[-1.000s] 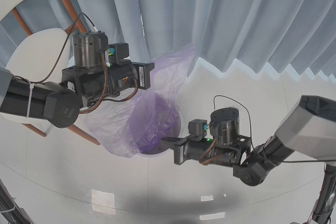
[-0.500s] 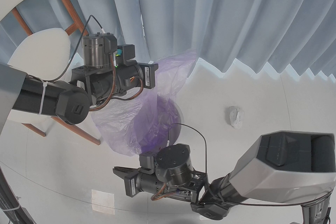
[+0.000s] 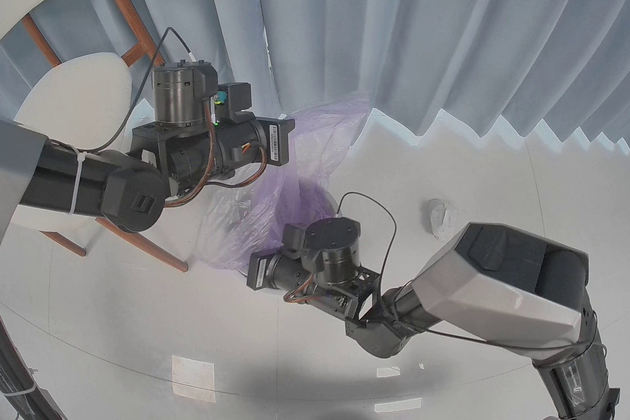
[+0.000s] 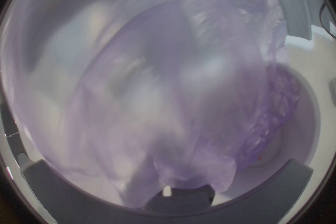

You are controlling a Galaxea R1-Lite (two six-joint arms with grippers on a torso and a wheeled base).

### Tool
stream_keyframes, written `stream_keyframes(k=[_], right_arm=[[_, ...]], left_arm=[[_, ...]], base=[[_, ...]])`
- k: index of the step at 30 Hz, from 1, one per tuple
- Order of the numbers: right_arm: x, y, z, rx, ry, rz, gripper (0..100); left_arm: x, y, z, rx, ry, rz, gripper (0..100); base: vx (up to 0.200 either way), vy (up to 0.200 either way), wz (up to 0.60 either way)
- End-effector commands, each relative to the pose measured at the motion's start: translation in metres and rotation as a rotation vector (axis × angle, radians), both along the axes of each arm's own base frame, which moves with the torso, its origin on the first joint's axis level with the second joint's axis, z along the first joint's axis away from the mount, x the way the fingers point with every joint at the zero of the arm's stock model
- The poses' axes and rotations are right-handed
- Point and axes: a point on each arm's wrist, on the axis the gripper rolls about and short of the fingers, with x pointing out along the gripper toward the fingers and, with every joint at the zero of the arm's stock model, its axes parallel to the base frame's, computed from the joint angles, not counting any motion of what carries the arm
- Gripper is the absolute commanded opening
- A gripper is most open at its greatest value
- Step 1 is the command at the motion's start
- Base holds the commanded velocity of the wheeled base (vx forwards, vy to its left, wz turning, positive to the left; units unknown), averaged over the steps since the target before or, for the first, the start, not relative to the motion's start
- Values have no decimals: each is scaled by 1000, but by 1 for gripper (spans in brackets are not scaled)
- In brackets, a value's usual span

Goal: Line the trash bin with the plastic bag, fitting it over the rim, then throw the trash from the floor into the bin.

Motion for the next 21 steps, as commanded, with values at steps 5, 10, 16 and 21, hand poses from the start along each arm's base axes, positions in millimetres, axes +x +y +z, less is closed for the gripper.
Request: stream_keyframes(k=[5,10,16,21], right_arm=[[65,-36,14,37,-89,-145,0],[79,-28,31,34,-85,-156,0],[78,-17,14,-30,-24,-148,0],[61,3,-14,-73,24,-100,0]], left_arm=[[-21,17,6,17,24,15,0],[-20,17,-8,44,64,23,0],[-10,16,-32,105,104,34,0],[4,29,-51,195,111,53,0]], base=[[0,0,0],[0,0,0],[0,0,0],[0,0,0]])
